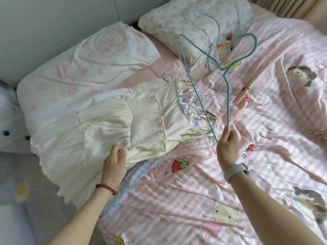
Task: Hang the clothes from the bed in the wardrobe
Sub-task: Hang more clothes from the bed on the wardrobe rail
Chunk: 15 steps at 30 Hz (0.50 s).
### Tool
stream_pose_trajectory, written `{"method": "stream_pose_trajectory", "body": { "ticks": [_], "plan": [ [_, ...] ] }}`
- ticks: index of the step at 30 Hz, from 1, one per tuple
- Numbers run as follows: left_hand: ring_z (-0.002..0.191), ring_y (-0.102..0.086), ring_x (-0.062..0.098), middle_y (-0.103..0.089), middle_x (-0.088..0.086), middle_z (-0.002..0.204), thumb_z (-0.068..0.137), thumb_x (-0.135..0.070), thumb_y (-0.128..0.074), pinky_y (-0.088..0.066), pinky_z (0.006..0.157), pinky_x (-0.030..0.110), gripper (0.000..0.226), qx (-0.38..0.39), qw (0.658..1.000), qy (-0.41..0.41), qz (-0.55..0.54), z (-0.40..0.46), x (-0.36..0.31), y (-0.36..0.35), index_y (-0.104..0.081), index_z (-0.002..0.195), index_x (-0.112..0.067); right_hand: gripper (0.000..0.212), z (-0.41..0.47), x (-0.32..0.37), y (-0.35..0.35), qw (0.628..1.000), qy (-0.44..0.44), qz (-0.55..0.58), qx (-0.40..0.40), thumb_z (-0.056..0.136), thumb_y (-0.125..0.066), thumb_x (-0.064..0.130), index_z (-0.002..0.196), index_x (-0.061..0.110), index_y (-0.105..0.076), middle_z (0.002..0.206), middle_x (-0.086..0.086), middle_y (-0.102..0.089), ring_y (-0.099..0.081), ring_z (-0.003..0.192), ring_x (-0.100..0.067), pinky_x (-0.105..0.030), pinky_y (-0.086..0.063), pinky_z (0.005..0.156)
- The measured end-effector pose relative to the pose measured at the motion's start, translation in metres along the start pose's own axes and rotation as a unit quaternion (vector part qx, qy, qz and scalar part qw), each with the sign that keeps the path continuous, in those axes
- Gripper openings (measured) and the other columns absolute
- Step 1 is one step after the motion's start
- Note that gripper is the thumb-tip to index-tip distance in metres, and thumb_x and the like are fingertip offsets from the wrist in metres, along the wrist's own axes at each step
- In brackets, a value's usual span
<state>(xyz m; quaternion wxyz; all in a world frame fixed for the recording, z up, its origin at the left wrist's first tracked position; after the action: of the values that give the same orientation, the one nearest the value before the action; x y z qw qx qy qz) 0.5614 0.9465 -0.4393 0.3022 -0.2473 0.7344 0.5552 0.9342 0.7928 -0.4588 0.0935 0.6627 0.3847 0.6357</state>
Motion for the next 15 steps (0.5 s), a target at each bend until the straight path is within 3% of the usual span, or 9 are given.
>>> {"method": "stream_pose_trajectory", "body": {
  "ticks": [3,6,11,15],
  "plan": [
    [0.065,-0.046,0.008,-0.05,-0.005,0.07,0.093,-0.011,-0.046,-0.037,0.059,0.018,0.014,-0.016,0.998,0.025,-0.056,-0.008,-0.004,0.03,-0.049,0.079,-0.013,0.035,-0.018,0.029,0.015,0.998,0.048,0.042,-0.007,0.097,-0.032,0.035,0.072,0.013,-0.042,0.061,0.009,-0.041,-0.039,0.057,-0.012,-0.027,-0.024,0.062],
    [0.067,-0.046,0.01,-0.051,-0.005,0.074,0.094,-0.014,-0.044,-0.037,0.061,0.025,0.011,-0.077,0.994,0.036,-0.073,-0.015,-0.01,0.075,-0.051,0.086,-0.011,0.031,-0.04,0.062,0.031,0.994,0.081,0.073,-0.01,0.098,-0.036,0.03,0.074,0.013,-0.045,0.06,0.009,-0.043,-0.04,0.056,-0.002,-0.023,-0.018,0.051],
    [0.063,-0.044,0.008,-0.049,-0.006,0.071,0.094,-0.014,-0.043,-0.036,0.056,0.024,0.01,-0.178,0.98,0.004,-0.087,-0.05,-0.026,0.158,-0.047,0.085,-0.012,0.03,-0.082,0.115,0.051,0.985,0.141,0.103,0.006,0.098,-0.039,0.025,0.074,0.009,-0.047,0.058,0.006,-0.041,-0.037,0.054,-0.004,-0.018,-0.026,0.047],
    [0.066,-0.045,0.007,-0.048,-0.005,0.074,0.094,-0.009,-0.044,-0.037,0.059,0.018,0.009,-0.24,0.961,-0.029,-0.131,-0.106,-0.037,0.217,-0.047,0.086,-0.009,0.036,-0.13,0.148,0.062,0.976,0.185,0.111,0.022,0.097,-0.039,0.027,0.072,0.002,-0.046,0.059,-0.001,-0.041,-0.037,0.053,-0.011,-0.028,-0.019,0.048]
  ]
}}
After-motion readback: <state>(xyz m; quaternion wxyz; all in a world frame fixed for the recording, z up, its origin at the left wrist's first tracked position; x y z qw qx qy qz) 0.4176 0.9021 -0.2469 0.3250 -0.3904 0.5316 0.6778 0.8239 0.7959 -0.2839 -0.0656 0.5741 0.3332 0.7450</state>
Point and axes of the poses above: each hand's wrist, its own z-axis towards the middle knuckle, its own y-axis out of the back of the hand, x = y × z, the point moved 10 cm from there along z, towards the middle knuckle
